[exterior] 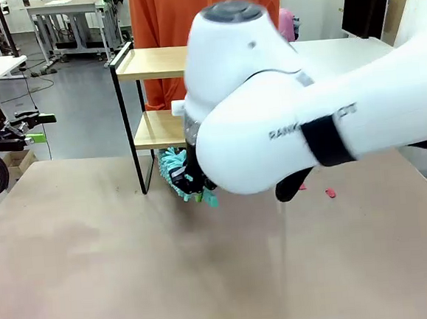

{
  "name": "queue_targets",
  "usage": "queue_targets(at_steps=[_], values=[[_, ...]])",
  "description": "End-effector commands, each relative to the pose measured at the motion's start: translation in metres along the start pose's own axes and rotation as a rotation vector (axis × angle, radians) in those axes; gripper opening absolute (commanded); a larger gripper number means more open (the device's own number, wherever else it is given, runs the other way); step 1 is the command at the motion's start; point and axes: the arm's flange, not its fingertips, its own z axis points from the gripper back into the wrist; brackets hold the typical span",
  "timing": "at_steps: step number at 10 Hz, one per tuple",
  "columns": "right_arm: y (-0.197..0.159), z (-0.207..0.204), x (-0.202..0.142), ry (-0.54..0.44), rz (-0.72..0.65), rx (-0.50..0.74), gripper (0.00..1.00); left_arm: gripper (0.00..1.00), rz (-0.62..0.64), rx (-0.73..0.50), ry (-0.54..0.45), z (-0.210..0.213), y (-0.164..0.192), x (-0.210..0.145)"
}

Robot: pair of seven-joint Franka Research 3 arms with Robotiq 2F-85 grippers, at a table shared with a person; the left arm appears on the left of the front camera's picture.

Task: Clean the shelf.
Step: Clean the specific section of the Shelf indicated by the human with the Duster.

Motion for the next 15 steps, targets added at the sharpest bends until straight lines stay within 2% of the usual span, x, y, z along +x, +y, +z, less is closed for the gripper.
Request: queue_targets(at_steps=[1,3,5,10,11,14,15], values=[[0.039,-0.027,0.030,-0.036,-0.028,-0.067,0.13,1.00,0.001,-0.009,0.008,-0.002,-0.002,0.003],[0.056,-0.046,0.038,-0.067,-0.040,-0.111,0.13,1.00,0.001,-0.009,0.008,-0.002,-0.002,0.003],[0.066,-0.054,0.045,-0.095,-0.055,-0.093,0.13,1.00,0.001,-0.009,0.008,-0.002,-0.002,0.003],[0.073,-0.078,0.070,-0.192,-0.215,-0.081,0.13,1.00,0.001,-0.009,0.008,-0.002,-0.002,0.003],[0.073,-0.084,0.073,-0.190,-0.242,-0.091,0.13,1.00,0.001,-0.009,0.008,-0.002,-0.002,0.003],[0.075,-0.103,0.080,-0.167,-0.289,-0.020,0.13,1.00,0.001,-0.009,0.008,-0.002,-0.002,0.003],[0.076,-0.111,0.081,-0.129,-0.296,-0.004,0.13,1.00,0.001,-0.009,0.008,-0.002,-0.002,0.003]])
